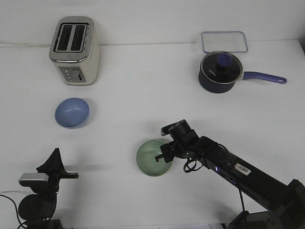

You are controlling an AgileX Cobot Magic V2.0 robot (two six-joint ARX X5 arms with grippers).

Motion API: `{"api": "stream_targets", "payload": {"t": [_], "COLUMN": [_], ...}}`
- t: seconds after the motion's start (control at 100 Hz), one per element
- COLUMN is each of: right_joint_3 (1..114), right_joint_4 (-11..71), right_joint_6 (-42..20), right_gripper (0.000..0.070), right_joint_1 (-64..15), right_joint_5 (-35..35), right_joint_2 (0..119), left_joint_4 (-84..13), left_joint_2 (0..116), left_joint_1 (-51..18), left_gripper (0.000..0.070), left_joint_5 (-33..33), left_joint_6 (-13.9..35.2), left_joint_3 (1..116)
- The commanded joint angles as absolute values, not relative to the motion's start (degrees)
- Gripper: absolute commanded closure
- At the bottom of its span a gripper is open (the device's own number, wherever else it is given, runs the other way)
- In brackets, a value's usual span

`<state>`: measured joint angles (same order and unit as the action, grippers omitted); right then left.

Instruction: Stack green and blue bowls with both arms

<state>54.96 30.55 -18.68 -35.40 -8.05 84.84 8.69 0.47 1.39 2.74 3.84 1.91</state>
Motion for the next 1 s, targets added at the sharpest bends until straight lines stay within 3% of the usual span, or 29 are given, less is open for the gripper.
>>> {"api": "stream_targets", "payload": {"t": [0.0,0.14,0.31,0.41,0.57,0.739,0.789,0.879,0.899,0.989], "right_joint_3": [56.1,57.3,57.5,54.9,42.4,32.0,31.0,30.8,30.8,30.8], "right_joint_4": [30.2,29.7,28.8,25.8,14.1,10.7,10.8,11.5,11.5,10.6], "right_joint_6": [-17.4,-14.4,-8.9,-7.2,-7.9,-10.8,-11.0,-10.9,-10.9,-10.9], "right_gripper": [0.0363,0.0363,0.0364,0.0364,0.0366,0.0366,0.0366,0.0366,0.0366,0.0366], "right_joint_1": [-34.9,-32.3,-25.5,-21.3,-17.8,-16.4,-16.3,-16.3,-16.3,-16.3], "right_joint_5": [-9.1,-8.7,-8.4,-8.5,-9.0,-9.0,-9.0,-9.2,-9.4,-10.5], "right_joint_2": [83.2,75.5,64.7,59.5,49.9,43.2,42.5,42.0,42.0,42.0], "left_joint_4": [9.8,9.8,3.7,-1.9,-8.6,-16.1,-17.6,-20.0,-20.4,-22.2], "left_joint_2": [0.5,0.6,4.7,12.8,31.6,52.9,58.1,66.3,67.8,74.1], "left_joint_1": [1.5,1.5,1.5,1.6,2.2,4.1,4.9,5.9,6.0,6.1], "left_gripper": [0.0689,0.0688,0.0685,0.0685,0.0685,0.0677,0.0571,0.0074,0.0006,0.0011], "left_joint_5": [2.6,2.6,0.3,-3.0,-3.4,-1.2,-0.2,0.5,0.5,0.5], "left_joint_6": [10.2,18.8,24.8,24.8,24.0,17.9,16.8,16.1,15.6,13.7], "left_joint_3": [1.4,3.6,12.3,20.1,33.7,48.2,51.8,57.3,58.3,62.4]}}
